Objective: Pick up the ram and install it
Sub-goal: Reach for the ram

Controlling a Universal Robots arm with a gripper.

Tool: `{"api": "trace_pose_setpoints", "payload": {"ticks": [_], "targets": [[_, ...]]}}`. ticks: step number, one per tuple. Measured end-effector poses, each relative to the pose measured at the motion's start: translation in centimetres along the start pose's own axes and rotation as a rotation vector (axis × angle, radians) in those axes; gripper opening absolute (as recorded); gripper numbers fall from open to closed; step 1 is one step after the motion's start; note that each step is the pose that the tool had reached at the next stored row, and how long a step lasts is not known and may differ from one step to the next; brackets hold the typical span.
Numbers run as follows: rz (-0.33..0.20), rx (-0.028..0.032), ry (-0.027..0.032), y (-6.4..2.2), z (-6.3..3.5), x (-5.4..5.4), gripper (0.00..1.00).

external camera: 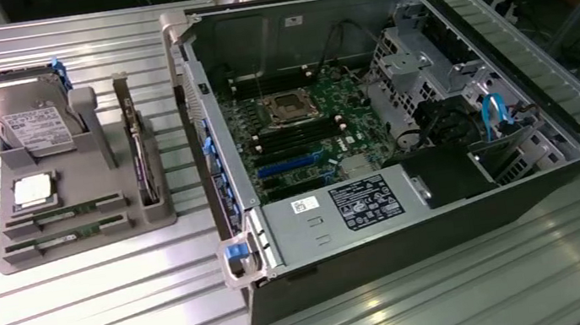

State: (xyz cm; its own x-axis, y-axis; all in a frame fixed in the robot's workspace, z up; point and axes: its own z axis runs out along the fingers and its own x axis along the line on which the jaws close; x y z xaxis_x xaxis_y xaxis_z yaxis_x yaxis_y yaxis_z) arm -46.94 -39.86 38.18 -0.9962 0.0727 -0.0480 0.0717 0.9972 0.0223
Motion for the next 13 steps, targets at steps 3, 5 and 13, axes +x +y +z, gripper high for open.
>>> {"api": "trace_pose_setpoints", "payload": {"ticks": [3,5,13], "targets": [[0.000,0.0000,0.0000,0.00,0.00,0.00,0.11],[0.000,0.0000,0.0000,0.00,0.00,0.00,0.11],[0.000,0.0000,0.0000,0.00,0.00,0.00,0.11]]}}
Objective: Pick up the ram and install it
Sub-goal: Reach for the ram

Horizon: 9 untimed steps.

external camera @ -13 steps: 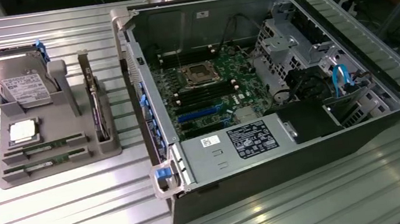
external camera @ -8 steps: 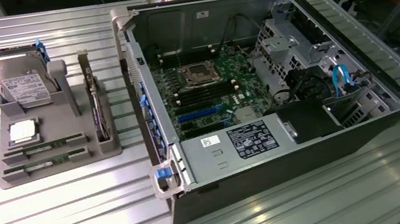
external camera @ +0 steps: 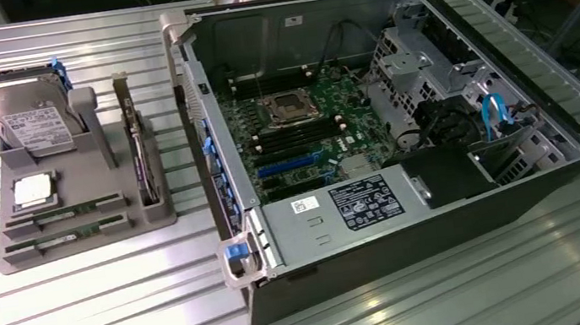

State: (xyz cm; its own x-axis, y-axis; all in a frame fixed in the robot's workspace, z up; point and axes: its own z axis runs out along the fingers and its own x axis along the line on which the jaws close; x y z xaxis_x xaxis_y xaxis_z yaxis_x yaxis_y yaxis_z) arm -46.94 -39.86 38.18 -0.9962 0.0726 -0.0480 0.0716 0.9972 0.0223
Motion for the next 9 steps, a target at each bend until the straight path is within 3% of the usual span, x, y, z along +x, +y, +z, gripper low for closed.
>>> {"api": "trace_pose_setpoints", "payload": {"ticks": [3,9], "targets": [[0.000,0.0000,0.0001,0.00,0.00,-0.1,0.11],[0.000,0.0000,0.0000,-0.05,0.13,-2.7,0.11]]}}
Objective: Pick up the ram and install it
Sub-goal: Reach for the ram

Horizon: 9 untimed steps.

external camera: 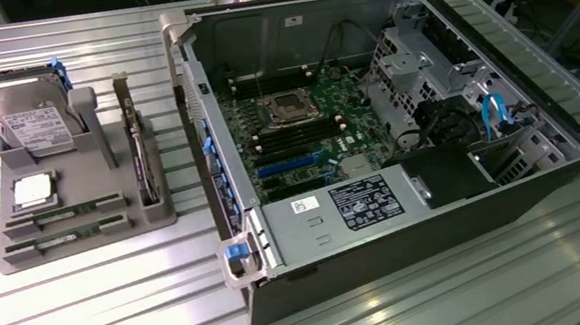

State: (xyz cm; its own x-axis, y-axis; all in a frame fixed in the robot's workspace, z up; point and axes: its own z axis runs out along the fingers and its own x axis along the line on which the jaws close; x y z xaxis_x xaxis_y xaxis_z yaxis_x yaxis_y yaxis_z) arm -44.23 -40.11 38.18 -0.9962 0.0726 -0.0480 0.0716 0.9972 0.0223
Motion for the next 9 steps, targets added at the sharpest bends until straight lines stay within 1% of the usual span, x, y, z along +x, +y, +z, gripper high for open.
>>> {"api": "trace_pose_setpoints", "payload": {"ticks": [1,3,4,6,9], "targets": [[0.000,-0.0001,-0.0001,0.01,0.03,-0.5,0.11],[0.000,0.0000,-0.0001,0.05,0.10,-2.0,0.11],[0.000,0.0000,0.0000,0.07,0.12,-2.5,0.11],[0.000,0.0000,-0.0001,0.10,0.15,-3.1,0.11],[0.000,0.0000,-0.0001,0.10,0.15,-3.1,0.11]]}}
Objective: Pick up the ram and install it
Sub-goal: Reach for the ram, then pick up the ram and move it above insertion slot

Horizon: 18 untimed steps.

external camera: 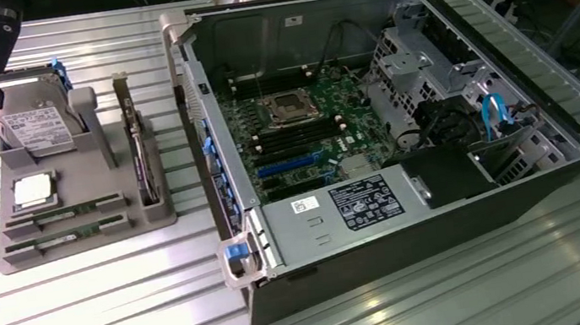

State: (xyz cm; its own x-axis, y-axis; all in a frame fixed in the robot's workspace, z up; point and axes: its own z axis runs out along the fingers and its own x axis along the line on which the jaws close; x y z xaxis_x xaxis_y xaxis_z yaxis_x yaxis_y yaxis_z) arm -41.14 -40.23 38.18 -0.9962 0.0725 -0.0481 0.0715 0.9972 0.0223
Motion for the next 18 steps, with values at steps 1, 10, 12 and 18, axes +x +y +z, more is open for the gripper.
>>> {"api": "trace_pose_setpoints", "payload": {"ticks": [1,10,12,18], "targets": [[0.000,0.0000,0.0001,0.00,0.00,0.0,0.11],[0.000,0.0000,0.0000,0.00,0.00,0.0,0.11],[0.000,-0.0001,-0.0001,0.00,0.16,0.0,0.11],[0.000,0.0000,0.0000,-0.04,1.80,0.1,0.11]]}}
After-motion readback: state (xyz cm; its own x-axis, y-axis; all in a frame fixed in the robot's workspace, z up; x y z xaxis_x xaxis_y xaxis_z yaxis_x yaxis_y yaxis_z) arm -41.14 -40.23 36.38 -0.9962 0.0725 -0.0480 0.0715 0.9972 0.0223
